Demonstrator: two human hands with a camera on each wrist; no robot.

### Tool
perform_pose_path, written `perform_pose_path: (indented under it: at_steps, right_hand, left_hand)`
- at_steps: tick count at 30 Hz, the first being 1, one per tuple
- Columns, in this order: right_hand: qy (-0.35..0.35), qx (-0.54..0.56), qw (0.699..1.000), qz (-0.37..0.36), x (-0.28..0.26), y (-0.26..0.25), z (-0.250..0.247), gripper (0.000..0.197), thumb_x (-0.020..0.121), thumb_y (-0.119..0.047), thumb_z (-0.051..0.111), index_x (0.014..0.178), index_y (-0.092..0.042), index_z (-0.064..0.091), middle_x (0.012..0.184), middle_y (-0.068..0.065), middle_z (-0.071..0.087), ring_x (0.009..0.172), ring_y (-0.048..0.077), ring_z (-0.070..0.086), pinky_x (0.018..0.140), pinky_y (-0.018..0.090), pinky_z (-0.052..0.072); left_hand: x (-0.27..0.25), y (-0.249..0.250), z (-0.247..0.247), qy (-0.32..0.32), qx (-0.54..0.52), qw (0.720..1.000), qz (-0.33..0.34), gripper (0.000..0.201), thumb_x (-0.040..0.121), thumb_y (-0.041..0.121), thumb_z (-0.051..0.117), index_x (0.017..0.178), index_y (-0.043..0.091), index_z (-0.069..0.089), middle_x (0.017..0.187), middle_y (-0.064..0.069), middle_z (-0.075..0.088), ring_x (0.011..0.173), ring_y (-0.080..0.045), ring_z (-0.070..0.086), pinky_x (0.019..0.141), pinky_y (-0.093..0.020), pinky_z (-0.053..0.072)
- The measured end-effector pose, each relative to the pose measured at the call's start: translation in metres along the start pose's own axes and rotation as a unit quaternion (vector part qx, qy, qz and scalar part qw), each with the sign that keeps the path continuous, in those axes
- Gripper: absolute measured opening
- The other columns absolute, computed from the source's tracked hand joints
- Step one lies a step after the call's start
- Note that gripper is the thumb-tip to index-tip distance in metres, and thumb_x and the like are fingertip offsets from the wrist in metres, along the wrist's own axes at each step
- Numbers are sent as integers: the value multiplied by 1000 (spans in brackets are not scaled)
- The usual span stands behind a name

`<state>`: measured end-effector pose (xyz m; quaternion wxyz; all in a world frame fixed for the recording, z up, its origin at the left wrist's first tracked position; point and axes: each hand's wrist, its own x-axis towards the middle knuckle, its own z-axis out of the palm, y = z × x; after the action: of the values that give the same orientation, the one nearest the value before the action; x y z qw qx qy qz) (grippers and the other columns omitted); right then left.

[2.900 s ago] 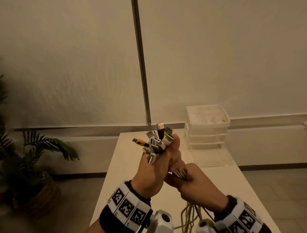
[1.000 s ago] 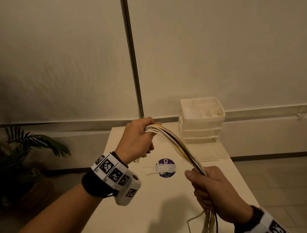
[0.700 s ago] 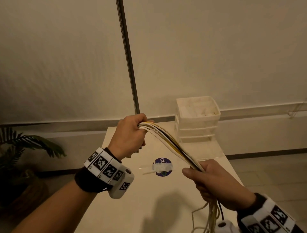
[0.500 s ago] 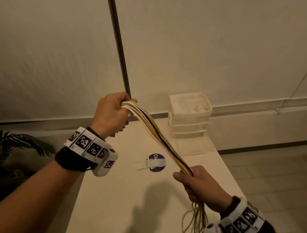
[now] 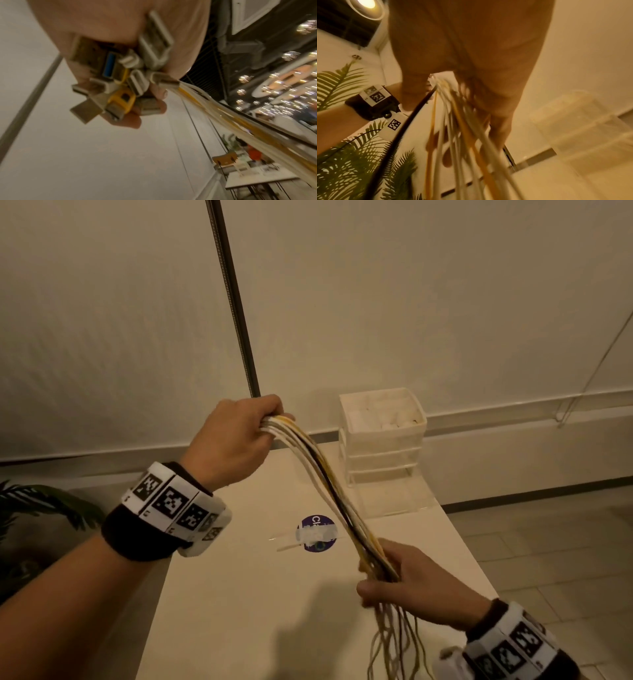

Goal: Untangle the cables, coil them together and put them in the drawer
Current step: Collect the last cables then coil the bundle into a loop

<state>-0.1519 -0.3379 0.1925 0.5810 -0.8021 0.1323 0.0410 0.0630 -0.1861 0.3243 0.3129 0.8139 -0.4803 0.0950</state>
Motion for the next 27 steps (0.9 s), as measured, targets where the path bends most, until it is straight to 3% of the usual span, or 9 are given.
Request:
perform_pose_path:
  at_steps: [3,5,7,9,11,16,21,24,27]
  right_hand:
    - [-9,-57,996,-68,6,-37,-8,61,67,-46,77,120,-35,49,116,-8,66,106,4,64,93,30,52]
    - [32,-60,991,-111,16,-72,-10,70,65,-47,79,126,-36,47,118,-13,65,106,0,63,91,27,52]
    - [44,17,987,-151,31,-97,-9,48,73,-27,81,115,-17,60,101,-2,73,89,11,71,79,29,57]
    - [50,108,979,-164,35,-109,2,18,81,-14,75,76,-4,61,61,7,66,52,24,64,52,27,53]
    - [68,155,973,-155,38,-96,15,39,84,-26,72,58,-12,46,41,1,44,33,19,41,39,23,40]
    - [72,169,979,-84,25,-39,44,56,78,-60,66,56,-15,41,42,0,34,31,14,32,40,23,32]
    - [-26,222,974,-39,14,-24,42,52,78,-52,66,50,-21,34,41,0,26,32,14,22,37,21,24]
    - [-93,171,980,-51,7,-35,15,52,71,-55,73,58,-12,50,47,10,46,39,22,44,44,30,44]
    - [-102,131,983,-74,13,-63,0,59,63,-48,82,96,-4,62,87,18,72,74,35,68,72,43,59]
  left_hand:
    - [3,19,-5,-17,68,992,104,31,92,47,42,89,21,59,70,7,67,58,-16,62,57,-42,53]
    - [2,37,1,-52,130,979,146,14,97,37,49,87,27,49,69,8,63,58,-14,58,58,-40,53]
    - [4,48,3,-60,174,970,161,14,96,26,52,90,34,42,74,8,64,60,-13,59,59,-40,55]
    - [9,47,-3,-37,149,977,149,6,93,32,47,89,34,43,86,6,71,66,-14,65,61,-40,56]
    - [13,42,-17,11,105,987,121,16,90,42,39,87,29,49,90,6,74,71,-16,69,63,-41,57]
    - [12,15,-44,80,40,996,7,13,94,26,61,88,15,65,80,11,68,60,-1,60,53,-29,49]
    - [-6,-1,-27,78,63,995,-1,19,94,36,59,86,20,65,74,13,68,64,-7,63,60,-35,52]
    - [-14,-11,-26,34,80,996,-19,22,95,40,53,86,24,66,73,9,67,63,-12,62,63,-40,54]
    - [-21,-1,-12,7,111,994,16,33,94,51,42,87,26,62,71,7,65,63,-18,61,61,-39,53]
